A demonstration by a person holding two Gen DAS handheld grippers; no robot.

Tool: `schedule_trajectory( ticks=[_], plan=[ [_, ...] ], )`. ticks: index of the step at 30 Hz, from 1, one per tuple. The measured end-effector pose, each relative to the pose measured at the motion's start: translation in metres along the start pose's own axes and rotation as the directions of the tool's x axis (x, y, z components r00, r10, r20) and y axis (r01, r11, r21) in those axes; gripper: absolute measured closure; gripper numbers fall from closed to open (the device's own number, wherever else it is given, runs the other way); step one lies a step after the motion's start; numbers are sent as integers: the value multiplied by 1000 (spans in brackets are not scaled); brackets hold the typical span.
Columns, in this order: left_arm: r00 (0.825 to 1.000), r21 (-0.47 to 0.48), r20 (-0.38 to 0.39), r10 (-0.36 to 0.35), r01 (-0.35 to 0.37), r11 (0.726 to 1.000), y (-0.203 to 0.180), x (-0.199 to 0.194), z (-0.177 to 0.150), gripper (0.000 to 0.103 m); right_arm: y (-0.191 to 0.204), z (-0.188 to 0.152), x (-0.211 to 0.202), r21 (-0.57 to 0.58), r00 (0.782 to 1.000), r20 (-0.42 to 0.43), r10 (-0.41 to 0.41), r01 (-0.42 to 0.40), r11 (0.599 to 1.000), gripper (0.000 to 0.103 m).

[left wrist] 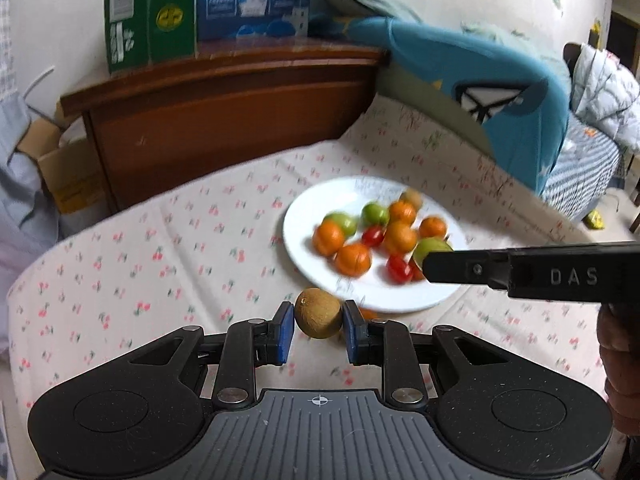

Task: Organize fruits
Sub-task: 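Carry the lime and kiwi over the plate with both grippers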

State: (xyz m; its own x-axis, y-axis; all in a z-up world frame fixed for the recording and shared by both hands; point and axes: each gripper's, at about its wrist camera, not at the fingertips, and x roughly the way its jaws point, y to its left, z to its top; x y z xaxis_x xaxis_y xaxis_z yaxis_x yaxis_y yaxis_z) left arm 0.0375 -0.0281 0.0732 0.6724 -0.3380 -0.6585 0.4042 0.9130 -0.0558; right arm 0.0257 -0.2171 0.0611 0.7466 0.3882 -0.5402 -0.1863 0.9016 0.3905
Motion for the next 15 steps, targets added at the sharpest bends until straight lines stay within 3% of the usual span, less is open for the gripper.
schedule_trajectory(
  ticks=[6,15],
  plan=[
    [999,12,39,-25,24,1000,-9,2,18,80,-9,30,-9,7,998,59,2,-3,1000,82],
    [997,4,-3,-77,77,997,-24,27,20,80,-40,62,9,43,997,70,-29,26,999,82]
  ],
)
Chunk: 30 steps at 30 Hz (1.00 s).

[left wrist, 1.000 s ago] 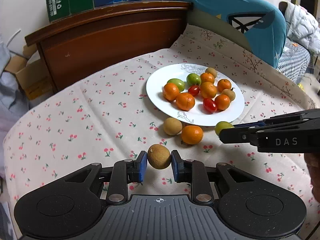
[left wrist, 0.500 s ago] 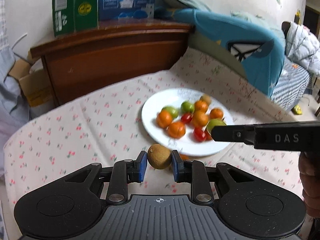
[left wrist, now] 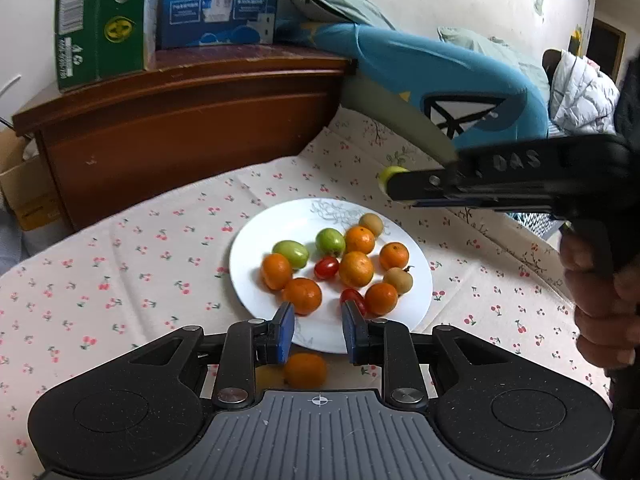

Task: Organize fruits
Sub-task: 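Carry the lime and kiwi over the plate with both grippers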

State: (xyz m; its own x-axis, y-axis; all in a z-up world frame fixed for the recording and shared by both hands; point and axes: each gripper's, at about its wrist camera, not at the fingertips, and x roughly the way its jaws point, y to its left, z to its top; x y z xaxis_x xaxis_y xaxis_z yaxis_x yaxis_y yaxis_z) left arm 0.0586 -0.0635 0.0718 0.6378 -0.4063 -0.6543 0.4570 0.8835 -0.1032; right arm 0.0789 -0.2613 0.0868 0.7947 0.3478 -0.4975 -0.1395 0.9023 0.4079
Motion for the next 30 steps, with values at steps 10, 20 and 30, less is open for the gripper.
schedule_trajectory(
  ticks=[10,20,30],
  plan=[
    [1000,-109,-17,24,-26,994,31,-3,3,79,-11,1,29,-7,998,-51,-43,42,999,82],
    [982,-235,-61,178,-188,954,91,-25,-16,77,-18,6,39,37,998,-54,-41,43,998,82],
    [980,-140,-143,140,-160,977,86,-31,-43,73,-15,4,46,28,996,-70,-49,51,998,82]
  ],
)
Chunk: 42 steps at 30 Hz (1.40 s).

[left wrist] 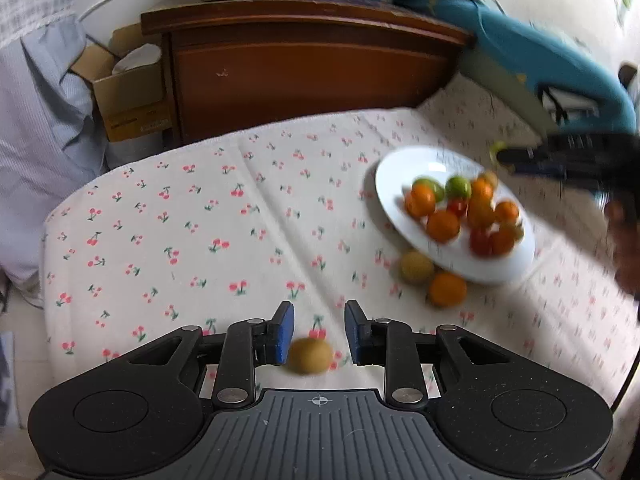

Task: Organize fruits
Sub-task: 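Carry the lime and kiwi over the plate with both grippers, then open both grippers to release the kiwi and lime onto the plate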

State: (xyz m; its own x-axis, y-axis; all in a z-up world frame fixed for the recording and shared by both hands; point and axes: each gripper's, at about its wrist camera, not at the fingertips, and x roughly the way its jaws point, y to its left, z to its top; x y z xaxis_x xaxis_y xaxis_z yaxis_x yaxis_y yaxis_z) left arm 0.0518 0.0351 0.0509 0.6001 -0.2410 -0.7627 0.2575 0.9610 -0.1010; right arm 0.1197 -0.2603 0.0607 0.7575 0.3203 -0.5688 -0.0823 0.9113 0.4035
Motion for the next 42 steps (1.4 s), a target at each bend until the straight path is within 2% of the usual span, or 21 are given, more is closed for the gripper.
schedule_trajectory(
  ticks=[2,4,6,9,14,19,24,29,37,40,42],
  plan=[
    [999,31,-31,6,-5,1000,-5,5,-5,69,1,-2,2,-1,1000,-7,-5,5,1000,82],
    [997,46,-53,50,-48,998,-8,10,-8,68,3,-4,4,-8,1000,-14,-7,7,1000,82],
    [995,55,-82,56,-52,997,-10,16,-10,68,5,-6,7,-17,1000,-22,-7,7,1000,82],
    [994,66,-84,71,-65,996,-13,22,-12,69,6,-8,9,-20,1000,-29,-7,7,1000,82],
    [992,63,-94,79,-73,995,-16,31,-14,78,3,-7,10,-9,1000,-28,-9,8,1000,82],
    [999,-13,-31,-15,15,1000,-23,24,1,78,-1,-4,14,12,1000,-21,-2,2,1000,82],
    [991,-61,14,-132,133,989,-44,34,19,78,-8,-1,22,32,1000,-17,-3,4,999,82],
    [982,-37,25,-188,189,981,-72,49,29,78,-14,3,30,45,1000,-17,-9,10,999,82],
    [979,-36,33,-199,200,979,-89,69,37,78,-21,6,39,69,1000,-11,-23,24,997,78],
    [972,-25,72,-226,228,973,-92,64,41,74,-22,7,38,70,1000,-11,-26,26,997,78],
    [968,-7,96,-230,232,973,-96,58,43,57,-22,7,35,71,1000,-11,-24,25,997,78]
  ],
)
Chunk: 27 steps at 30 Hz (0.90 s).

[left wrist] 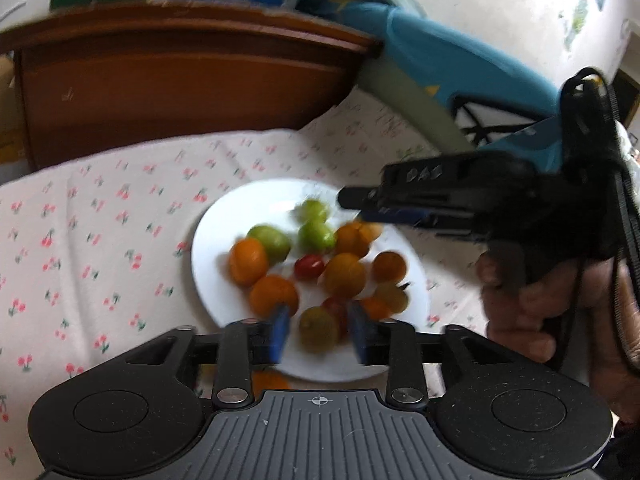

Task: Organize fruits
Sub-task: 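Open both grippers to release the kiwi and lime onto the plate, then move the right gripper to the orange while the left gripper approaches the kiwi beside the plate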

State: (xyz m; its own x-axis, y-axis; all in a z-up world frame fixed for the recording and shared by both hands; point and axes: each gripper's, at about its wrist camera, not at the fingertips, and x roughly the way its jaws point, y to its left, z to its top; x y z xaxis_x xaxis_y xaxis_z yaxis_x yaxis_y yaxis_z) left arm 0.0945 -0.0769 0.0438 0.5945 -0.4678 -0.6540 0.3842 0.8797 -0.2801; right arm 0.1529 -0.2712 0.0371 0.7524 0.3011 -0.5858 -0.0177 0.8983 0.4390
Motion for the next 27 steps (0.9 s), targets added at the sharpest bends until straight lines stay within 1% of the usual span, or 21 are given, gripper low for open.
schedule_trajectory(
  ticks=[1,2,4,6,7,9,14,16,21,27],
  plan=[
    [1000,1,14,10,-10,1000,-2,-3,1,37,0,0,-2,3,1000,1,2,-2,1000,78],
    [999,2,35,24,-24,1000,-3,-8,2,28,0,0,-5,7,1000,4,3,-3,1000,77],
    [997,15,77,32,-33,999,-6,-18,6,28,0,0,-11,8,1000,14,1,-1,1000,77],
    [995,21,95,43,-45,999,-6,-27,10,28,1,-1,-19,3,1000,27,-3,3,1000,77],
    [993,16,106,60,-62,998,-5,-33,13,27,2,-2,-24,3,999,31,-4,4,1000,76],
    [989,4,125,80,-81,997,-3,-45,17,24,2,-4,-33,7,999,42,-5,5,1000,74],
    [981,-14,151,125,-125,992,9,-71,25,21,9,-14,-55,-8,998,59,0,1,1000,72],
    [978,-19,151,145,-144,989,13,-78,26,18,12,-22,-63,-3,999,53,13,-13,1000,72],
    [973,-67,141,182,-174,983,24,-91,26,18,25,-45,-77,-30,999,36,29,-28,999,70],
    [957,-60,124,262,-257,965,31,-102,14,18,38,-75,-85,-50,999,3,42,-42,998,70]
  ],
)
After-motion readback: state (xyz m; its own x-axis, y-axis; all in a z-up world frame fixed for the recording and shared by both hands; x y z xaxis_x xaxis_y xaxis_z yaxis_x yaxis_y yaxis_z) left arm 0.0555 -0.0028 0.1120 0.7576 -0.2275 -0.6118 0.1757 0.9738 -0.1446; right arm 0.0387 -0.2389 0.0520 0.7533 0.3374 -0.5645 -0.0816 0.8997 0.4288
